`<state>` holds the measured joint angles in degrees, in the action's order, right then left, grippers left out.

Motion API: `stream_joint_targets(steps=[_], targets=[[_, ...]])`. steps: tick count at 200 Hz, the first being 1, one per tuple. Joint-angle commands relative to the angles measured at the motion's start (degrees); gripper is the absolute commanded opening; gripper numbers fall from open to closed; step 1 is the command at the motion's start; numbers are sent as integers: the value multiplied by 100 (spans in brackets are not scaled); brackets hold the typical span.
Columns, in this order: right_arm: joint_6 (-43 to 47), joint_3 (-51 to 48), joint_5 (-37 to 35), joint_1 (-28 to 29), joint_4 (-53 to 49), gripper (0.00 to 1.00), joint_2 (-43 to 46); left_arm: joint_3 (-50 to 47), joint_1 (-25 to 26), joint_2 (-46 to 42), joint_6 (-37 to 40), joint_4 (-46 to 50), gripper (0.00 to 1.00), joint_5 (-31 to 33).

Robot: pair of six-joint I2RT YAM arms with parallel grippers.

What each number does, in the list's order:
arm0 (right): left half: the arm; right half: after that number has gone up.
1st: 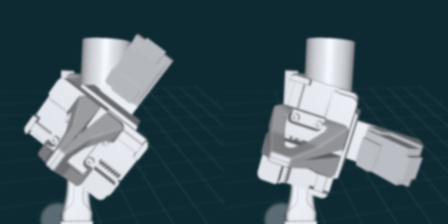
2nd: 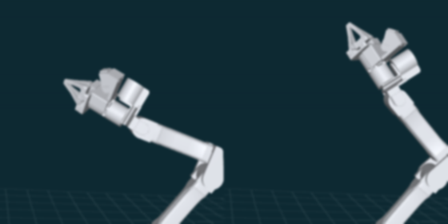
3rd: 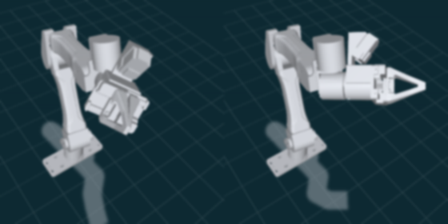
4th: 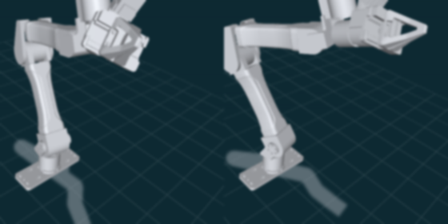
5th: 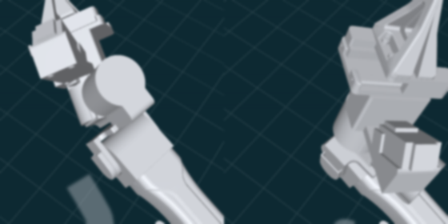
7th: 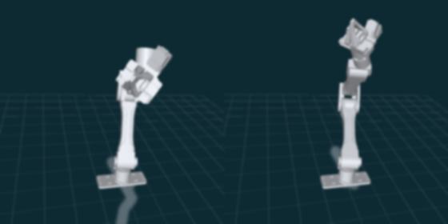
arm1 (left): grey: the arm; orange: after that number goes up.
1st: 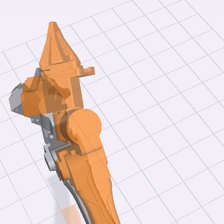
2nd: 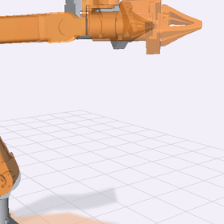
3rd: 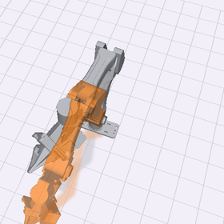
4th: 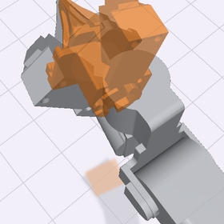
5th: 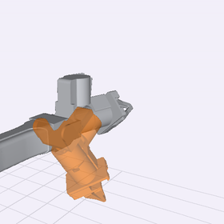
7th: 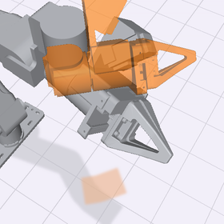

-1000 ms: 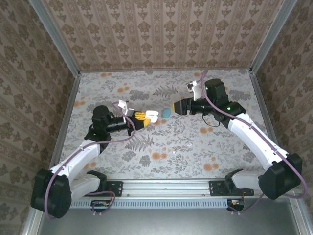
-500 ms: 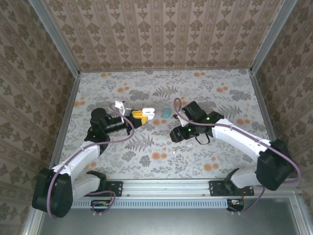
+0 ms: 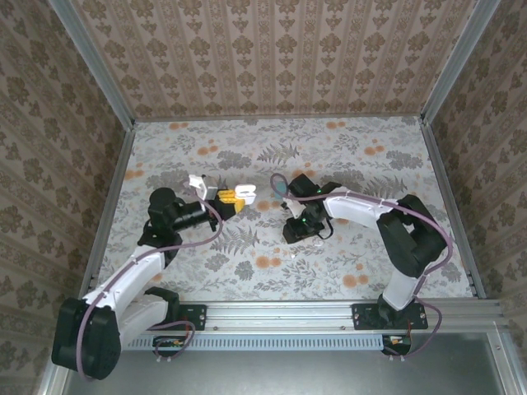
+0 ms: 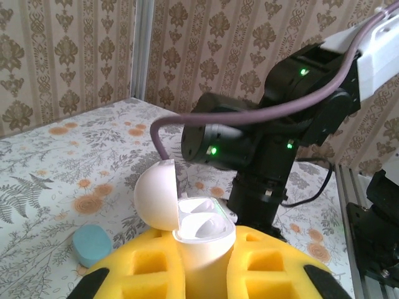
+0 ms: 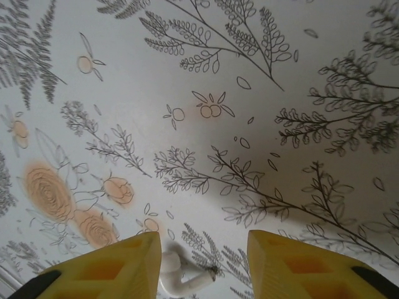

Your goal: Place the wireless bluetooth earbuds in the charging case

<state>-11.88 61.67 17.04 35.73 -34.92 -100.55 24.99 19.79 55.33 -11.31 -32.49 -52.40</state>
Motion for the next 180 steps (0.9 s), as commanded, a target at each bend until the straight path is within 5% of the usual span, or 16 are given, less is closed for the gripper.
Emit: stream_joint_targets(steps=[1,180], targets=[[14,-86,140,49,-25,40,-217,-109,-54,-190,208,134,0,71],[-1619,-1412,206,391,-113,29,563,-249,-84,-314,57,26,0,49]])
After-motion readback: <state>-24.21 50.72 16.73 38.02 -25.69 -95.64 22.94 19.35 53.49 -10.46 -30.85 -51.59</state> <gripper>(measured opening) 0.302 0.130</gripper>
